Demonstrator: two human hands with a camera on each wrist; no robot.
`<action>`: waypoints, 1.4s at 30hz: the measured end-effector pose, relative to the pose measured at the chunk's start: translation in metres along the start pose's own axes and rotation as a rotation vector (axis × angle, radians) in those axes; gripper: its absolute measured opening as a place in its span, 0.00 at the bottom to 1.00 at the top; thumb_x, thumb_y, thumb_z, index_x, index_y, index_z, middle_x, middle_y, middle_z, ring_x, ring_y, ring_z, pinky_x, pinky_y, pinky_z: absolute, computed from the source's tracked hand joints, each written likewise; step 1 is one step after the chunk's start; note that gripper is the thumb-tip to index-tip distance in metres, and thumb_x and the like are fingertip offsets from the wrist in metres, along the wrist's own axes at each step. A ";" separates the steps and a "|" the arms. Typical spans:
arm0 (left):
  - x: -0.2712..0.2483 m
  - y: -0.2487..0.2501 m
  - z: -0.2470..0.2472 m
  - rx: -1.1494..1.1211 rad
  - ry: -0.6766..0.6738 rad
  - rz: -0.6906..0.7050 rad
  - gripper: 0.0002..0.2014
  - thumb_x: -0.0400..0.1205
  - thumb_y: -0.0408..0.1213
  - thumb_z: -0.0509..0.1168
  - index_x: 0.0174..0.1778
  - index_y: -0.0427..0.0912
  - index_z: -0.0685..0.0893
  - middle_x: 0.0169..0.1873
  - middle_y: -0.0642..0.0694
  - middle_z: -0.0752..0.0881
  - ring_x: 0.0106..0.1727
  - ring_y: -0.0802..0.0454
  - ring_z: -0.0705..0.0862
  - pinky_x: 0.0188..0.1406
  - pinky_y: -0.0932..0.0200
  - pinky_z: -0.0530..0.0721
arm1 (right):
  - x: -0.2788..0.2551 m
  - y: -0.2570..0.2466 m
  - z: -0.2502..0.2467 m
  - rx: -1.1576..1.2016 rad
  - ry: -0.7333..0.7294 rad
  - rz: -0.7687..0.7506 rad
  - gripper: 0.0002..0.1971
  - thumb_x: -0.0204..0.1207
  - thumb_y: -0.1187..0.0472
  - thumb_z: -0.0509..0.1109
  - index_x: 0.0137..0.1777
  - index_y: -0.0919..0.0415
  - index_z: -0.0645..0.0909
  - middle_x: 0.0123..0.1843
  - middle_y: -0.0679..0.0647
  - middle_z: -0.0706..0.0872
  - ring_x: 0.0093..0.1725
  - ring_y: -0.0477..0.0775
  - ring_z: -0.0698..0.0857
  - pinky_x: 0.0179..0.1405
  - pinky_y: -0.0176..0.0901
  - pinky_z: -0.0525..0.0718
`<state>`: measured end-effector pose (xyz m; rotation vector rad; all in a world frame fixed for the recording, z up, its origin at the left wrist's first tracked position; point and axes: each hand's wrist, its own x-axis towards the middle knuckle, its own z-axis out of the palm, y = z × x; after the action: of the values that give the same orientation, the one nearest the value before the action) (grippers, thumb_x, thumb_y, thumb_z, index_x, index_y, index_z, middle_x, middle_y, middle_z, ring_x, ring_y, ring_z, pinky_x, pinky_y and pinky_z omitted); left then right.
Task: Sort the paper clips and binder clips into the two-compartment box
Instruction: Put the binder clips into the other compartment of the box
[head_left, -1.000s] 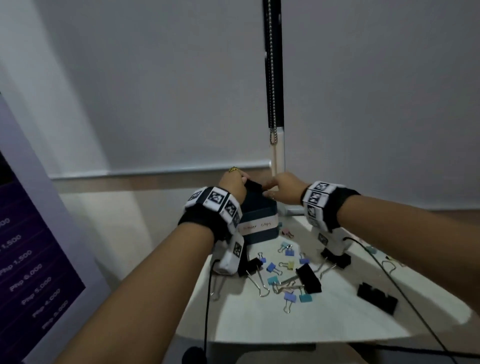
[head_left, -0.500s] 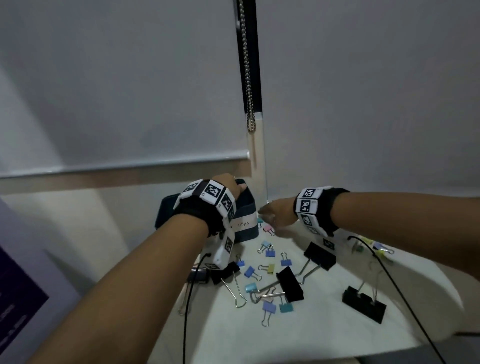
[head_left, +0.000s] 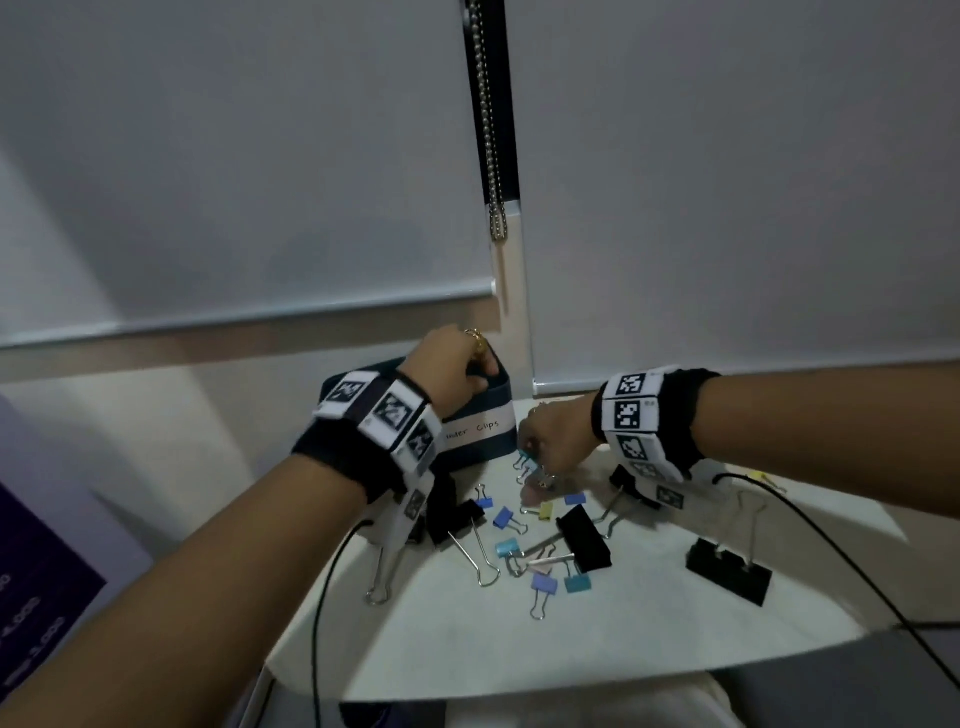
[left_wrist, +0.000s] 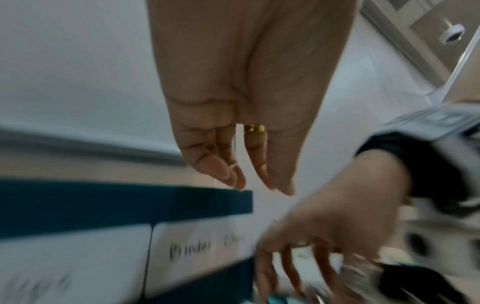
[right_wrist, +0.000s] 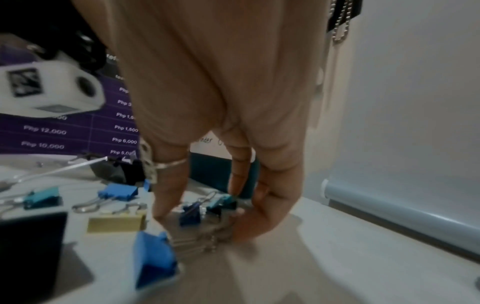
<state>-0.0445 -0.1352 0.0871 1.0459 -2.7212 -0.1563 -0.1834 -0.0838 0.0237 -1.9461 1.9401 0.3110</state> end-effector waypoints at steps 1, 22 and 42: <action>-0.016 0.000 0.002 -0.035 -0.028 0.023 0.07 0.78 0.38 0.69 0.51 0.45 0.86 0.54 0.48 0.84 0.49 0.56 0.79 0.53 0.65 0.75 | 0.001 -0.003 0.003 -0.002 0.005 -0.004 0.29 0.67 0.43 0.75 0.65 0.58 0.77 0.62 0.52 0.83 0.58 0.54 0.82 0.64 0.49 0.81; -0.097 -0.023 0.038 -0.293 -0.136 -0.078 0.18 0.75 0.37 0.72 0.60 0.50 0.80 0.58 0.50 0.83 0.58 0.53 0.81 0.59 0.64 0.78 | -0.030 -0.014 -0.028 0.452 0.232 -0.055 0.09 0.75 0.71 0.70 0.53 0.73 0.85 0.48 0.58 0.91 0.42 0.47 0.87 0.41 0.30 0.86; 0.018 -0.005 -0.006 -0.010 0.222 -0.284 0.17 0.74 0.49 0.72 0.49 0.38 0.88 0.55 0.40 0.86 0.58 0.43 0.83 0.61 0.49 0.82 | -0.064 0.004 -0.041 0.314 0.184 0.065 0.11 0.76 0.71 0.66 0.55 0.61 0.85 0.44 0.49 0.86 0.43 0.47 0.82 0.48 0.35 0.82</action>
<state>-0.0524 -0.1512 0.0949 1.3560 -2.3645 -0.0923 -0.1930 -0.0420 0.0864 -1.7604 2.0249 -0.1552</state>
